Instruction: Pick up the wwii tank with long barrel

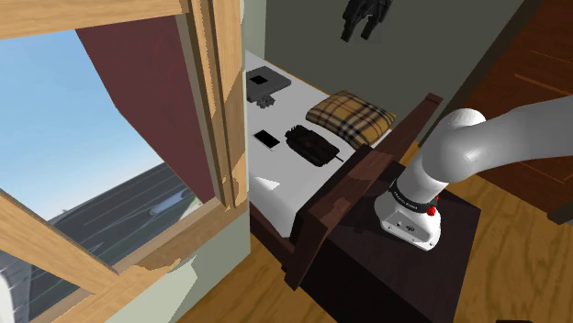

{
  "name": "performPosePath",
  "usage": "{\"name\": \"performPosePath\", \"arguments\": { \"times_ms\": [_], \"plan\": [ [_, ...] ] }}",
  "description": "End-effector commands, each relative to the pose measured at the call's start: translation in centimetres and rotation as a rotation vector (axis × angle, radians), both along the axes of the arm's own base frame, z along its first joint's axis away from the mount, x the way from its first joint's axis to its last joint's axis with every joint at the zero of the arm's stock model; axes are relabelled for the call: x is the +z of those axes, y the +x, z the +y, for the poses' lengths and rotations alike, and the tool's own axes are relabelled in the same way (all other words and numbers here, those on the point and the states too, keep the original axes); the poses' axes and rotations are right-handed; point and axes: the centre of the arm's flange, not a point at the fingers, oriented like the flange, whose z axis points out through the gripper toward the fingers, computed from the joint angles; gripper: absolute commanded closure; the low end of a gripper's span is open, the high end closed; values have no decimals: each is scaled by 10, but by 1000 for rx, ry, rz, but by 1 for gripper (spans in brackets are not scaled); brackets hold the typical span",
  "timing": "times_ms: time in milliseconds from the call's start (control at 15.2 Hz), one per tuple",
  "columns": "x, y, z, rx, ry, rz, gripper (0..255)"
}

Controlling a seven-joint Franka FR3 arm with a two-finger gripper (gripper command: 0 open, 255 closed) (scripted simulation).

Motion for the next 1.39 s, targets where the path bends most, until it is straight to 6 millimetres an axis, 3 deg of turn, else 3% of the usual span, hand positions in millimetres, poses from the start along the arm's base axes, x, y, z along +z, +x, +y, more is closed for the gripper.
{"name": "performPosePath", "arguments": {
  "times_ms": [0,1320],
  "plan": [
    [0,0,0,0,0,0,0],
    [-256,-6,-48,44,-85,-5,0]
  ]
}}
